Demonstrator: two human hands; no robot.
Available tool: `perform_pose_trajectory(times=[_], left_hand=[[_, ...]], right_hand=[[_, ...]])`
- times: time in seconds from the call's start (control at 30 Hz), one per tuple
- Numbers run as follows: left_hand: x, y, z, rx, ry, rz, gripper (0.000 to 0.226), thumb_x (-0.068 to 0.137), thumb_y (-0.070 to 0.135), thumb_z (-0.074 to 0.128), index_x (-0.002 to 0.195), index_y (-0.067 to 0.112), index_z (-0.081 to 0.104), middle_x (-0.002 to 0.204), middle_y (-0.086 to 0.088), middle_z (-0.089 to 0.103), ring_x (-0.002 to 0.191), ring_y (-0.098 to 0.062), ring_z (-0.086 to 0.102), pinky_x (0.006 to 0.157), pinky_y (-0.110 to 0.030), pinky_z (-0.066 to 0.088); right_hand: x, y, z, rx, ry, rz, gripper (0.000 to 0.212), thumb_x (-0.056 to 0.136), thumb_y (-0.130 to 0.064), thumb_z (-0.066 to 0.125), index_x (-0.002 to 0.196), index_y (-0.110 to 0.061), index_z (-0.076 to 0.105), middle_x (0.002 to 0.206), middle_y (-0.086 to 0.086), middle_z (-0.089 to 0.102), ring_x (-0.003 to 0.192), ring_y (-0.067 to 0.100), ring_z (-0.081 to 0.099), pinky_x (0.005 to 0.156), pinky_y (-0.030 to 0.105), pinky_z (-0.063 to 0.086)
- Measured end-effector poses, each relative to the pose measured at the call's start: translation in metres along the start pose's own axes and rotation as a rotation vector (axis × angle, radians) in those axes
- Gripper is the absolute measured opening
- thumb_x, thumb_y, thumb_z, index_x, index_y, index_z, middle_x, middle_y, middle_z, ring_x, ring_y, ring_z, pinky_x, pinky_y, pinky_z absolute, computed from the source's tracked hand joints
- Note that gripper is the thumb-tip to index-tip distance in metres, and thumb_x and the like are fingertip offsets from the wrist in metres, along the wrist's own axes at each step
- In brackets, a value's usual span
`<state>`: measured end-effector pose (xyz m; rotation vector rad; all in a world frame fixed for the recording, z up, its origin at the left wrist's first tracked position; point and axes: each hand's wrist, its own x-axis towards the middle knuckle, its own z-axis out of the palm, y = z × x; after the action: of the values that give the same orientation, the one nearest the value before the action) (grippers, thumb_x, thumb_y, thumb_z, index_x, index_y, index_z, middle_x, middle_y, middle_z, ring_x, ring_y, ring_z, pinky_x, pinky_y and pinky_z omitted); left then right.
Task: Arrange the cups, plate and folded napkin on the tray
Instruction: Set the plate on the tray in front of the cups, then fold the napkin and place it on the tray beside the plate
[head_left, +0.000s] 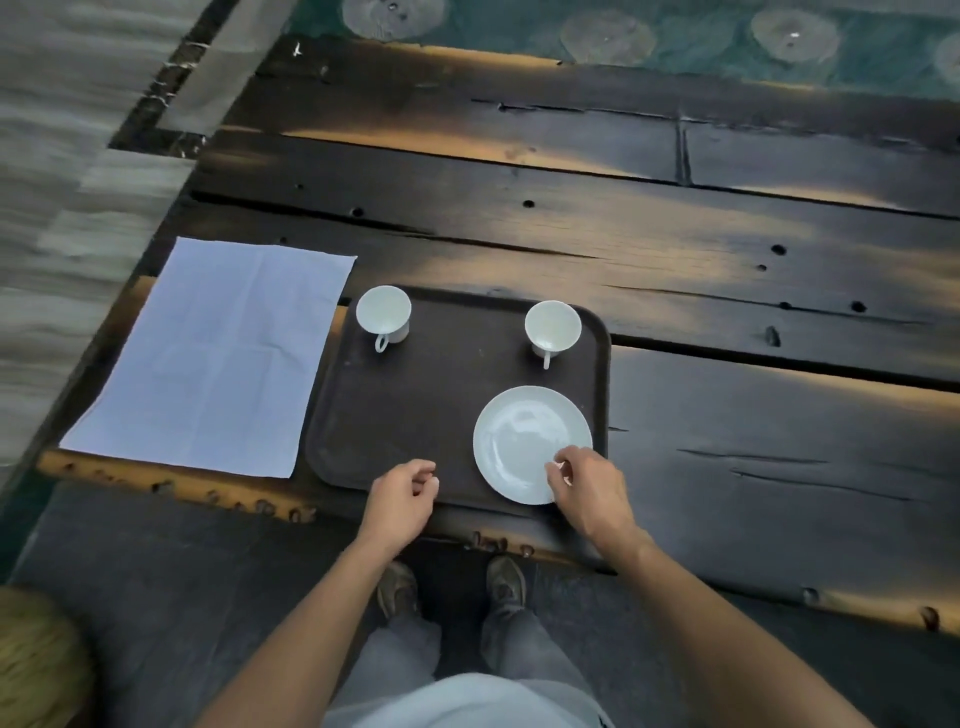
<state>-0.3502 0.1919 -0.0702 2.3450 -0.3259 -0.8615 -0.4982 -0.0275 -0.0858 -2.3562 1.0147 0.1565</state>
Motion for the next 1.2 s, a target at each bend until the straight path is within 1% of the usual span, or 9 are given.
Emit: perform_pose_trajectory(times=[0.13, 0.3, 0.37, 0.47, 0.73, 0.87, 0.97, 1.1, 1.2], left_hand=[[0.001, -0.03, -0.032, -0.018, 0.026, -0.005, 0.027, 0.098, 0.018, 0.064, 0.124, 0.013, 0.069, 0.111, 0.0, 0.071, 0.093, -0.008, 0.065, 0.086, -0.018, 0.047], [0.001, -0.075, -0.079, -0.033, 0.068, -0.034, 0.022, 0.098, 0.022, 0.064, 0.118, 0.018, 0.071, 0.099, 0.009, 0.069, 0.082, 0.004, 0.061, 0.073, -0.007, 0.041], [0.001, -0.093, -0.099, -0.047, 0.073, -0.033, 0.022, 0.098, 0.02, 0.063, 0.118, 0.017, 0.071, 0.101, 0.006, 0.07, 0.083, 0.002, 0.062, 0.077, -0.012, 0.046], [0.0, -0.119, -0.134, -0.112, 0.082, -0.051, 0.021, 0.097, 0.017, 0.063, 0.116, 0.014, 0.071, 0.104, 0.0, 0.072, 0.093, -0.012, 0.067, 0.086, -0.025, 0.053], [0.006, -0.166, -0.203, -0.253, 0.185, -0.159, 0.027, 0.099, 0.017, 0.06, 0.125, 0.017, 0.067, 0.116, 0.005, 0.065, 0.107, -0.011, 0.06, 0.094, -0.027, 0.05], [0.015, -0.183, -0.219, -0.396, 0.237, -0.249, 0.026, 0.099, 0.016, 0.061, 0.124, 0.016, 0.067, 0.115, 0.004, 0.065, 0.107, -0.011, 0.059, 0.093, -0.026, 0.048], [0.027, -0.194, -0.228, -0.548, 0.273, -0.348, 0.025, 0.099, 0.016, 0.061, 0.124, 0.019, 0.066, 0.118, 0.002, 0.065, 0.111, -0.016, 0.061, 0.1, -0.037, 0.054], [0.043, -0.205, -0.235, -0.75, 0.375, -0.483, 0.028, 0.099, 0.019, 0.062, 0.126, 0.021, 0.063, 0.119, 0.002, 0.065, 0.112, -0.019, 0.062, 0.102, -0.044, 0.054], [0.056, -0.21, -0.238, -0.842, 0.423, -0.595, 0.032, 0.099, 0.021, 0.062, 0.131, 0.019, 0.06, 0.12, 0.001, 0.064, 0.11, -0.019, 0.063, 0.094, -0.041, 0.056]], right_hand=[[-0.001, -0.035, 0.016, 0.002, -0.003, -0.048, 0.03, 0.097, -0.041, 0.053, 0.11, -0.019, 0.067, 0.101, -0.003, 0.069, 0.086, 0.017, 0.065, 0.07, 0.029, 0.042], [0.0, -0.089, 0.04, -0.026, 0.026, -0.115, 0.024, 0.096, -0.038, 0.056, 0.102, -0.018, 0.069, 0.093, 0.0, 0.069, 0.081, 0.019, 0.065, 0.069, 0.029, 0.04], [-0.001, -0.112, 0.049, -0.044, 0.04, -0.141, 0.022, 0.095, -0.038, 0.057, 0.097, -0.019, 0.068, 0.09, 0.0, 0.068, 0.082, 0.024, 0.066, 0.068, 0.03, 0.042], [-0.001, -0.151, 0.065, -0.073, 0.058, -0.177, 0.021, 0.095, -0.037, 0.058, 0.098, -0.018, 0.068, 0.091, 0.004, 0.069, 0.084, 0.029, 0.066, 0.07, 0.034, 0.047], [0.019, -0.252, 0.079, -0.08, -0.009, -0.35, 0.025, 0.095, -0.031, 0.062, 0.112, -0.015, 0.071, 0.104, 0.007, 0.071, 0.096, 0.028, 0.067, 0.083, 0.035, 0.05], [0.051, -0.308, 0.075, -0.113, -0.105, -0.461, 0.023, 0.094, -0.032, 0.06, 0.106, -0.016, 0.071, 0.096, 0.005, 0.071, 0.089, 0.025, 0.065, 0.081, 0.035, 0.051], [0.09, -0.344, 0.076, -0.156, -0.2, -0.532, 0.021, 0.091, -0.027, 0.058, 0.09, -0.01, 0.07, 0.085, 0.007, 0.07, 0.08, 0.026, 0.063, 0.075, 0.041, 0.054], [0.154, -0.386, 0.08, -0.236, -0.309, -0.552, 0.031, 0.093, -0.031, 0.062, 0.117, -0.014, 0.071, 0.111, 0.003, 0.073, 0.1, 0.023, 0.067, 0.086, 0.031, 0.048], [0.208, -0.412, 0.087, -0.311, -0.367, -0.563, 0.034, 0.094, -0.033, 0.064, 0.121, -0.014, 0.069, 0.118, 0.005, 0.071, 0.106, 0.025, 0.066, 0.091, 0.032, 0.048]])
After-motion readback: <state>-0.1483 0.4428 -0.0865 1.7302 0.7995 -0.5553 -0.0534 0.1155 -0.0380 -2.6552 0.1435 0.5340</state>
